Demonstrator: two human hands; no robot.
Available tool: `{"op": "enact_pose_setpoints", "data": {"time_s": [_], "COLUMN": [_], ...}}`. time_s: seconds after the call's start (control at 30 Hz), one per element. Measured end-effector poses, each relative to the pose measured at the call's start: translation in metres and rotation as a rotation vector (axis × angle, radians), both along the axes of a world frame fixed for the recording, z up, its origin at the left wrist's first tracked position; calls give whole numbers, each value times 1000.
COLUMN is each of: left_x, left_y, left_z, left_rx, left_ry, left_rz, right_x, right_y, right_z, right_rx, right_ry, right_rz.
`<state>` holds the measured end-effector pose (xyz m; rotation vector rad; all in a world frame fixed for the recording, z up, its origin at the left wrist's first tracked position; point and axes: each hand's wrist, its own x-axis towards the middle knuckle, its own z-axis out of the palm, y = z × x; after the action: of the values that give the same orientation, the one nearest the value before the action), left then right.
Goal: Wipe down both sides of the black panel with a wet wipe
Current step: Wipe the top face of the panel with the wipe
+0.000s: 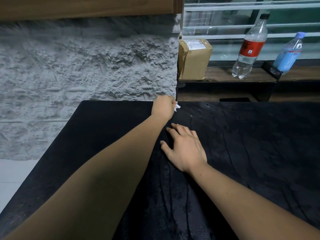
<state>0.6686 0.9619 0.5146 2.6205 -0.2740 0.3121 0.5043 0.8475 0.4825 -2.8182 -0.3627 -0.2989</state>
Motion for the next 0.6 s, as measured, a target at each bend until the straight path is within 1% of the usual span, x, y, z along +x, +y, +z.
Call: {"op": "enact_pose_setpoints", "data": {"time_s": [0.23, 0.4, 0.6], "left_x": [-14, -20, -24], "left_y": [-9, 9, 49], "left_z": [-1, -1, 3], "left_rx": [59, 210, 190], "left_ry": [-8, -48, -8], "left_rz": [-59, -49, 39], "right_x": [0, 1, 2], "right_y": [0, 0, 0], "right_z": [-1, -3, -6], "right_rx": [-10, -8, 15], "right_ry": [-12, -13, -7], "right_rz": [-1, -7, -15]}}
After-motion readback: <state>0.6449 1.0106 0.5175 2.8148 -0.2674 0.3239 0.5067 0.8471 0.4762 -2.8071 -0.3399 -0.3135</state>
